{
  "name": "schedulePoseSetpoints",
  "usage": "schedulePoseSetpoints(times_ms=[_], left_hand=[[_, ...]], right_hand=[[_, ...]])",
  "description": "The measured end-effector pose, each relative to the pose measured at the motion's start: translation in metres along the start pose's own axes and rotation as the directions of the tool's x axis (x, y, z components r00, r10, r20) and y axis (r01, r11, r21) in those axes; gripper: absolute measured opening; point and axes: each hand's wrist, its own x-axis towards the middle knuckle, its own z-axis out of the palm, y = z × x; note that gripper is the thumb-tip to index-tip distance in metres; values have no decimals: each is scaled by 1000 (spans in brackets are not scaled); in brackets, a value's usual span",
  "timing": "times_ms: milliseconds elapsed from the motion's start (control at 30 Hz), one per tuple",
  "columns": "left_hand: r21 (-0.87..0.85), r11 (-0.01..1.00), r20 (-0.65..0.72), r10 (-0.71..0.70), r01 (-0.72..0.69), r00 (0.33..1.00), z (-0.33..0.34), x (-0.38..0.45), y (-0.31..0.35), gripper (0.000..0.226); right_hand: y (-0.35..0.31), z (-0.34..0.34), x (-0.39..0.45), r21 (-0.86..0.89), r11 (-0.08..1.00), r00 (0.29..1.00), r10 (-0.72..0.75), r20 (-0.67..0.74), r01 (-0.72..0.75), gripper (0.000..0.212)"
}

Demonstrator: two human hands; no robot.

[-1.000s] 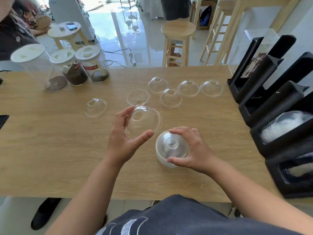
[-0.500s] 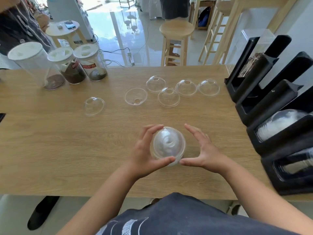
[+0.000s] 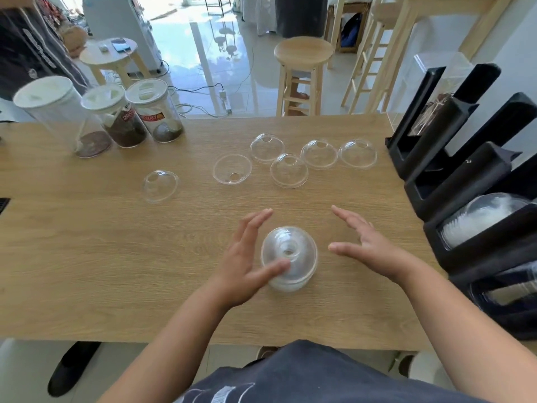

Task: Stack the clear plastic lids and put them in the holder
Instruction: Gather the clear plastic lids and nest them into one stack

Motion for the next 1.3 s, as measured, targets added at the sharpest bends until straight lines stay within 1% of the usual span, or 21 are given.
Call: schedulePoseSetpoints(times_ms=[33, 100, 133, 167, 233, 300, 367, 433, 500, 567, 700, 800, 867, 933, 1067, 1167, 1200, 1233, 1267, 1300], left_hand=[[-18, 1000, -48, -21, 20, 999, -8, 6, -3, 77], [49, 997, -147, -49, 57, 988, -25, 25, -16, 69], [136, 987, -170, -62, 85, 983, -34, 39, -24, 66], [257, 957, -172, -89, 132, 981, -43, 54, -34, 63], [513, 825, -121, -202, 236, 972, -56, 80, -52, 63], [671, 689, -54, -321, 272, 946, -60, 97, -63, 65], [759, 604, 6, -377, 241, 926, -57, 106, -71, 67], [797, 572, 51, -381, 192, 923, -53, 109, -76, 70], [799, 579, 74, -363, 162, 929, -50, 108, -80, 72], [786, 602, 83, -332, 143, 940, -50, 104, -82, 72], [763, 636, 60, -251, 118, 966, -60, 107, -79, 56], [740, 657, 11, -227, 145, 974, -71, 131, -79, 50], [738, 651, -30, -229, 176, 973, -78, 151, -81, 49], [753, 629, -31, -261, 194, 965, -84, 169, -85, 50], [822, 553, 73, -338, 135, 938, -83, 192, -95, 44], [826, 550, 94, -350, 123, 932, -78, 194, -101, 49], [815, 567, 84, -319, 119, 944, -76, 192, -103, 50], [788, 606, 61, -250, 107, 966, -75, 188, -105, 49], [725, 681, 6, -153, 101, 988, -72, 183, -106, 44], [603, 790, -98, -66, 112, 993, -69, 176, -106, 37]], right_hand=[[-4, -3, 10, -6, 1000, 999, -5, -41, 5, 82], [-15, -6, 37, -100, 995, 990, -5, -142, -9, 66], [-20, -7, 53, -178, 984, 982, -16, -190, -19, 63], [-27, -7, 70, -251, 968, 976, -31, -218, -25, 63], [-43, -4, 100, -360, 932, 969, -61, -240, -31, 65], [-59, 0, 125, -435, 899, 964, -68, -258, -54, 67], [-71, 4, 143, -507, 856, 958, -49, -282, -105, 69], [-77, 8, 155, -550, 822, 959, -18, -282, -146, 71], [-75, 10, 160, -577, 800, 960, -4, -278, -164, 71], [-72, 10, 159, -583, 798, 957, -27, -288, -153, 67], [-70, 10, 156, -576, 811, 943, -107, -315, -101, 60], [-70, 10, 160, -567, 816, 949, -80, -306, -114, 58], [-68, 12, 162, -557, 823, 954, -69, -291, -111, 57], [-65, 15, 160, -548, 831, 954, -78, -290, -98, 53], [-52, 17, 151, -555, 827, 954, -92, -285, -86, 45], [-37, 17, 143, -497, 866, 953, -107, -284, -51, 39], [-32, 17, 140, -466, 884, 952, -110, -286, -37, 39], [-28, 16, 137, -435, 900, 952, -110, -286, -27, 39], [-24, 17, 133, -407, 913, 952, -113, -285, -14, 41], [-21, 18, 130, -388, 922, 951, -126, -283, 7, 42]])
